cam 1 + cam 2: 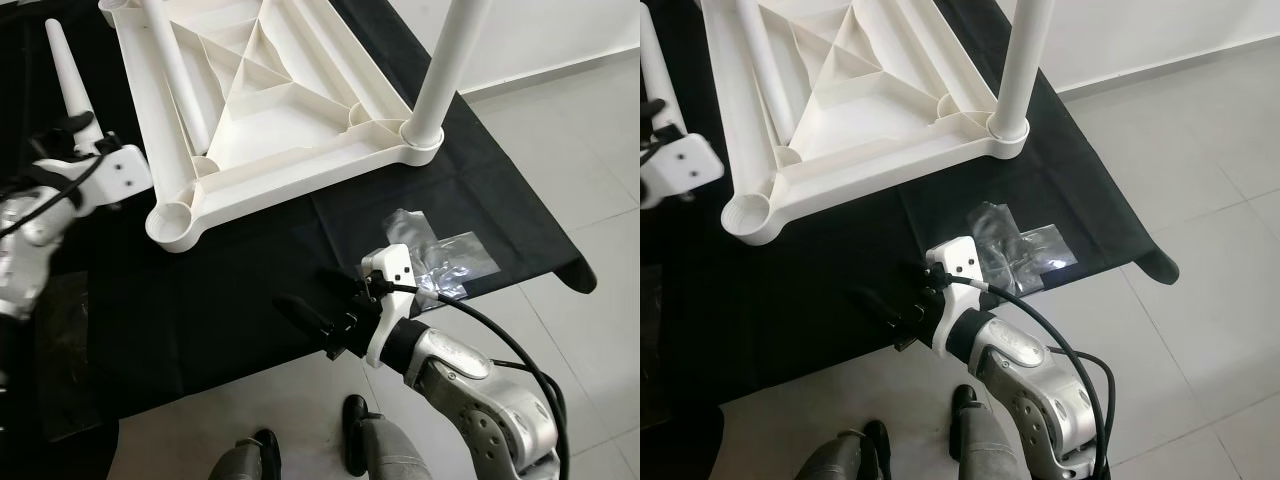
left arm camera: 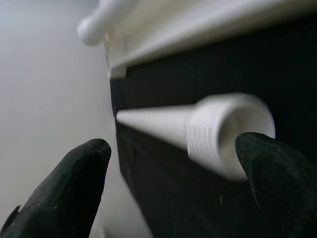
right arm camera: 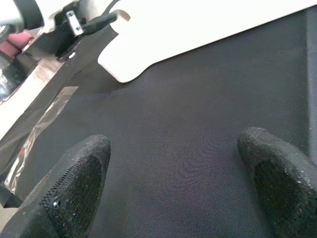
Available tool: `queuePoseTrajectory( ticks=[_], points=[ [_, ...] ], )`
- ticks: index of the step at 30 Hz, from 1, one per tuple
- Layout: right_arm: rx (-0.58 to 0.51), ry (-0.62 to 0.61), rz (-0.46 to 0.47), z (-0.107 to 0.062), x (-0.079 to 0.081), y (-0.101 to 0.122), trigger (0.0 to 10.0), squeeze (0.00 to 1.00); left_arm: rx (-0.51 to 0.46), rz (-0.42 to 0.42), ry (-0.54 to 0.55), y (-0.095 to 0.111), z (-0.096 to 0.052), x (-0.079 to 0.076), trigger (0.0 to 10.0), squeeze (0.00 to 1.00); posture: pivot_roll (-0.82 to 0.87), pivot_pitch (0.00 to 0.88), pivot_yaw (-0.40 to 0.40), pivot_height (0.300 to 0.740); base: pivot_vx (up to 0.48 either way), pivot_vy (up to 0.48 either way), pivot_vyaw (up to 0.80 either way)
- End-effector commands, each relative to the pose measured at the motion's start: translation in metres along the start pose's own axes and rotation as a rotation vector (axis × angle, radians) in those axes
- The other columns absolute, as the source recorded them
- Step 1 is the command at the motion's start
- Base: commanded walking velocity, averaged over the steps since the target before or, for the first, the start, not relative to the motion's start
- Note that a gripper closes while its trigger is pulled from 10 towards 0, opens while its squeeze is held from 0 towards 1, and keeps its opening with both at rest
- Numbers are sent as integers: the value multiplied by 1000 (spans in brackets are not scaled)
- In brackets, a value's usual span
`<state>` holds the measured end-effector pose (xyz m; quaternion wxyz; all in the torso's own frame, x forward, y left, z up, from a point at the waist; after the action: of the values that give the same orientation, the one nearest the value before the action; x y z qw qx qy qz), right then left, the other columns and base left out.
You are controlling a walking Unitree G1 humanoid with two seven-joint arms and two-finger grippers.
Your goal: Building children table
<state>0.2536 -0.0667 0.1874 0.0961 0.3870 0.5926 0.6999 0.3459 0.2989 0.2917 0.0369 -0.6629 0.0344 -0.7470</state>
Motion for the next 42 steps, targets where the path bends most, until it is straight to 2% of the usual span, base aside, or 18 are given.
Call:
queuePoseTrajectory(
  ticks=[1, 4, 8, 15, 22, 30, 35, 42],
  points=[
    [34, -5, 30, -2, 1, -9, 10000, 0, 17, 55, -47, -6, -5, -5, 10000, 0, -145, 391, 11, 740, 0, 0, 0],
    [36, -5, 31, -1, 1, -9, 10000, 0, 22, 96, -84, -9, -8, -8, 10000, 0, -146, 390, 12, 740, 0, 0, 0],
    [37, -5, 31, -1, 2, -9, 10000, 0, 35, 108, -94, -11, -7, -13, 10000, 0, -148, 387, 14, 740, 0, 0, 0],
    [39, -2, 26, -1, 4, -10, 10000, 0, 63, 52, -42, -3, 7, -16, 10000, 0, -148, 382, 16, 740, 0, 0, 0],
    [40, 15, 20, -1, 7, -10, 10000, 0, 83, 31, -36, 5, 20, -23, 10000, 0, -152, 377, 20, 740, 0, 0, 0],
    [41, 38, 12, -1, 13, -11, 10000, 0, 117, 100, -63, 2, 28, -37, 10000, 0, -148, 382, 33, 740, 0, 0, 0],
    [39, 40, 9, -1, 13, -10, 10000, 0, 141, 101, -39, -1, 32, -36, 10000, 0, -148, 384, 34, 740, 0, 0, 0],
    [39, 40, 8, -1, 14, -10, 10000, 0, 141, 58, -9, 7, 41, -34, 10000, 0, -148, 388, 32, 740, 0, 0, 0]
  ],
)
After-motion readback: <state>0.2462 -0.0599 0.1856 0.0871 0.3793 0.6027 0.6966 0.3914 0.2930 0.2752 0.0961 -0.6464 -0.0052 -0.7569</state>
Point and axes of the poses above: a point about 5 cm out from each wrist's last joint towards the gripper, its own z axis pointing out of the wrist towards the gripper, its own y axis along the axis of the wrist's last joint, x = y × z, the point moved 1 cm from there along z, pointing out of the wrist towards the gripper, and after that the axes turned 12 degrees about z, right-handed, at the moved point
